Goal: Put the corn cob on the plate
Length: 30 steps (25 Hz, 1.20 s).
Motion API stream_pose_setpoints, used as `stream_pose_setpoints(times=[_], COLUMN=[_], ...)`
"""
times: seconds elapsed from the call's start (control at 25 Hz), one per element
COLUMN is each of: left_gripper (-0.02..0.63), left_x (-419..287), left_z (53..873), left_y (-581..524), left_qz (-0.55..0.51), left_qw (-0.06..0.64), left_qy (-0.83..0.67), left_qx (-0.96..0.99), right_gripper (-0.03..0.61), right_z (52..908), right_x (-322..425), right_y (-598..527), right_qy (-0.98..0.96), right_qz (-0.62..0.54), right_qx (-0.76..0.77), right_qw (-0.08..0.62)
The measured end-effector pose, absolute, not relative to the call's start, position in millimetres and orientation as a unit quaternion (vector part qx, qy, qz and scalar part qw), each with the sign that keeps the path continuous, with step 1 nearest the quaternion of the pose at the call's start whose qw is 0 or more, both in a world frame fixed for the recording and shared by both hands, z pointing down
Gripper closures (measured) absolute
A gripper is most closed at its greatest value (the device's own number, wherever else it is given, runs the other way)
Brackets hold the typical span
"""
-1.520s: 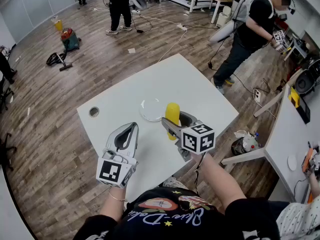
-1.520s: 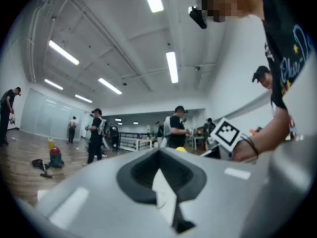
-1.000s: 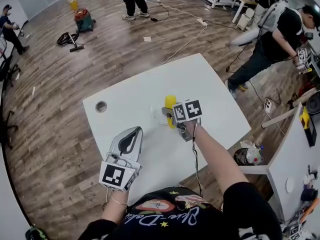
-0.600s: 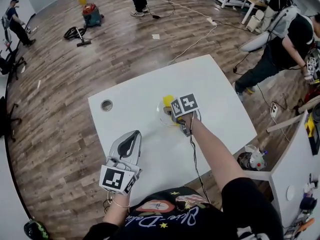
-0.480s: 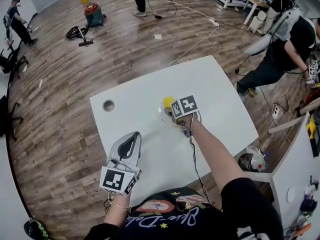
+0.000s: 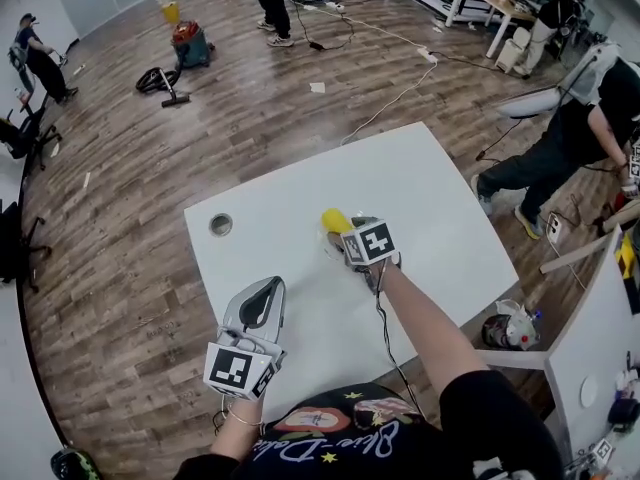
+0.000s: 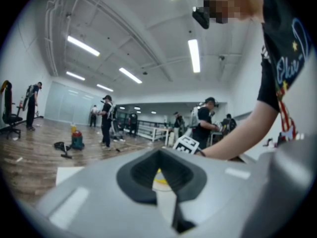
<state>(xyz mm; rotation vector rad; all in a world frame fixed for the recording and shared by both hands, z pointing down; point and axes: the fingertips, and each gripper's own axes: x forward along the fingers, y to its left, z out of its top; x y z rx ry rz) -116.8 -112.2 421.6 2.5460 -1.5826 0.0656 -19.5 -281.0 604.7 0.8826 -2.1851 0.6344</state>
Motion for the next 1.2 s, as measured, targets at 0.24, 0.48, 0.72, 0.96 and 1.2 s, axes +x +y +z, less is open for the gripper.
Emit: stream_pose_setpoints(times=[0.24, 0.48, 0.72, 0.96, 1.2], left_gripper=[0.623, 0.623, 0.623, 0.623, 0.623], left_x=[-99.0, -63.5, -41.0, -31.6, -29.2], left_z=[414.1, 407.9, 405.9, 403.9, 406.9], left_y=[-108.4, -107.1, -105.1, -100.4, -96.8], left_qz=[0.019, 0.007, 0.002, 0.002, 0.007], left_qw=[0.056, 0.047, 0.044, 0.045, 0.046], left_qy=[-0.513, -0.479, -0.450, -0.443, -0.439], left_qx=[0.857, 0.876, 0.892, 0.895, 0.897], right_gripper=[0.315, 0.542, 0.565, 0.565, 0.565], right_z=[518.2, 453.1, 438.3, 432.9, 426.1], right_x=[8.5, 56.3, 64.3, 69.6, 67.2], right_y=[-259.2, -194.6, -150.2, -139.5, -133.8], right_qy=[-0.874, -0.863, -0.869, -0.873, -0.876], right_qz=[0.191, 0.157, 0.148, 0.135, 0.123], right_qx=[0.413, 0.473, 0.467, 0.463, 0.461], right_qw=[0.172, 0.080, 0.070, 0.075, 0.073])
